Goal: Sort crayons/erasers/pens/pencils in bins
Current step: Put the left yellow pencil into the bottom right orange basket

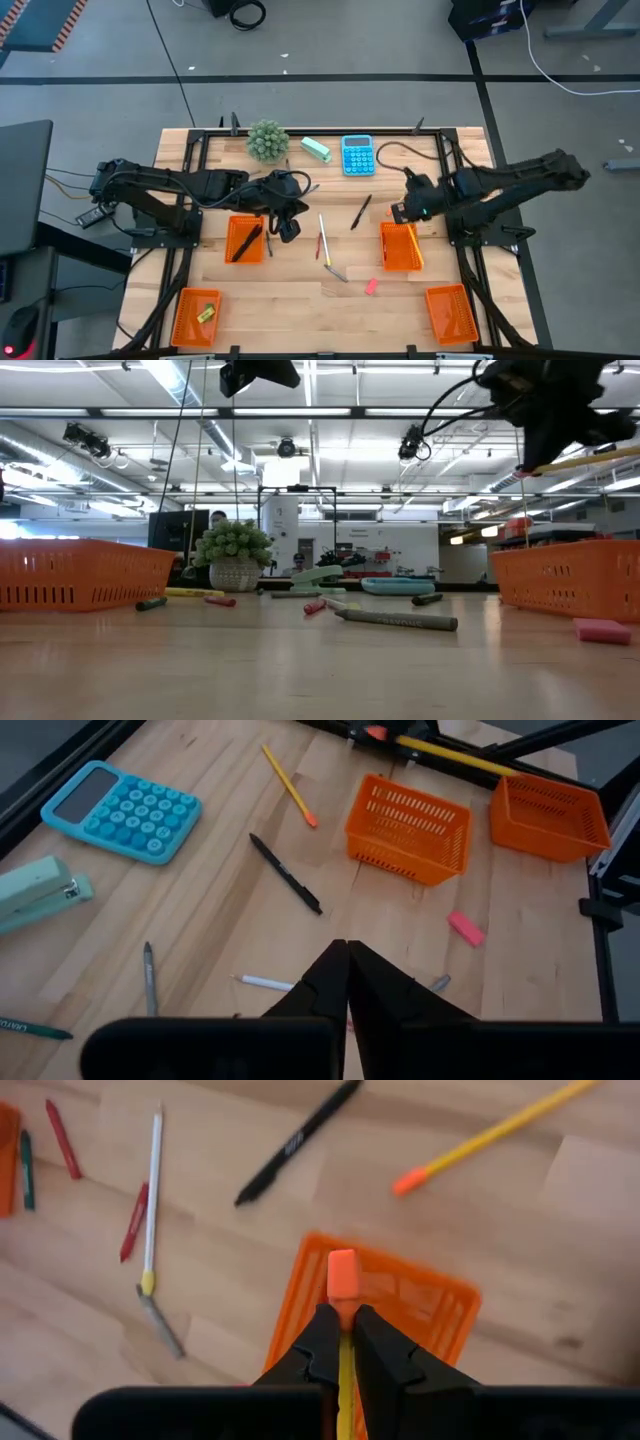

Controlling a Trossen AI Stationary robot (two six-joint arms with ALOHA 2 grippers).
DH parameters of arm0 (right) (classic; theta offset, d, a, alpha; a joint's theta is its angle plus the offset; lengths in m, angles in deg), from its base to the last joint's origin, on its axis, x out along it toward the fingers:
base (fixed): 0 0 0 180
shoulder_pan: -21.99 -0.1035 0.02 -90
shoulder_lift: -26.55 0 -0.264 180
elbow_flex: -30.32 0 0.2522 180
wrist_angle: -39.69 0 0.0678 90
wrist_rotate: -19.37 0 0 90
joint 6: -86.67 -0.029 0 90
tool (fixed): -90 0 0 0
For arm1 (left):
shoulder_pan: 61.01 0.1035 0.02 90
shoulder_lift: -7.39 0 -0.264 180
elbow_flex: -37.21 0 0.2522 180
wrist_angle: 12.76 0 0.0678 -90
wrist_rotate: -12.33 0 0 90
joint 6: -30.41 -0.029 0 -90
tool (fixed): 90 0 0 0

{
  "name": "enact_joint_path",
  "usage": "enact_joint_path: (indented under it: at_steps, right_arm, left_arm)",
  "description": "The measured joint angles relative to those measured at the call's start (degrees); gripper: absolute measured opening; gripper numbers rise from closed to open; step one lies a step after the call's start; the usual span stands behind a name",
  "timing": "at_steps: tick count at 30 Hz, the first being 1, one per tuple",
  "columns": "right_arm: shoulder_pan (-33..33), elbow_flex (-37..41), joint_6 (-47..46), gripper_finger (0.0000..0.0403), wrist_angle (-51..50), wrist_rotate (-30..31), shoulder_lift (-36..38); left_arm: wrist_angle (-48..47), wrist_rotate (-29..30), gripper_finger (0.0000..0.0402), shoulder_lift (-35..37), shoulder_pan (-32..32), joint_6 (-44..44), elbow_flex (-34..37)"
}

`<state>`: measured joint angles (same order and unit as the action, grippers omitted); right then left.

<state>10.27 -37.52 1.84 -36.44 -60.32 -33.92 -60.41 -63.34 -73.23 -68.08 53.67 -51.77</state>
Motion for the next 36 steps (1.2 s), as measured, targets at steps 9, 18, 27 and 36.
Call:
enact_joint_path:
  at_steps: [9, 18, 27, 36]
  right_arm:
    - [-16.5, 0.0, -10.6, 0.0023, -0.3, 2.6, -2.0]
    - [-32.1, 0.0, -28.6, 0.0023, -4.8, 12.4, -6.5]
    - [-41.4, 0.0, -36.5, 0.0023, -4.9, 12.4, -13.1]
    - [-47.3, 0.0, -37.1, 0.0023, 0.6, 12.4, -18.6]
  left_arm:
    - [0.1, 0.0, 0.0024, 0.0, 0.0, 0.0, 0.0]
    - [0.1, 0.0, 0.0015, 0.0, 0.0, 0.0, 0.0]
    - [0.0, 0.0, 0.0022, 0.0, 0.0, 0.0, 0.0]
    - [-0.5, -0.9, 0.0020, 0.0, 0.0, 0.1, 0.0]
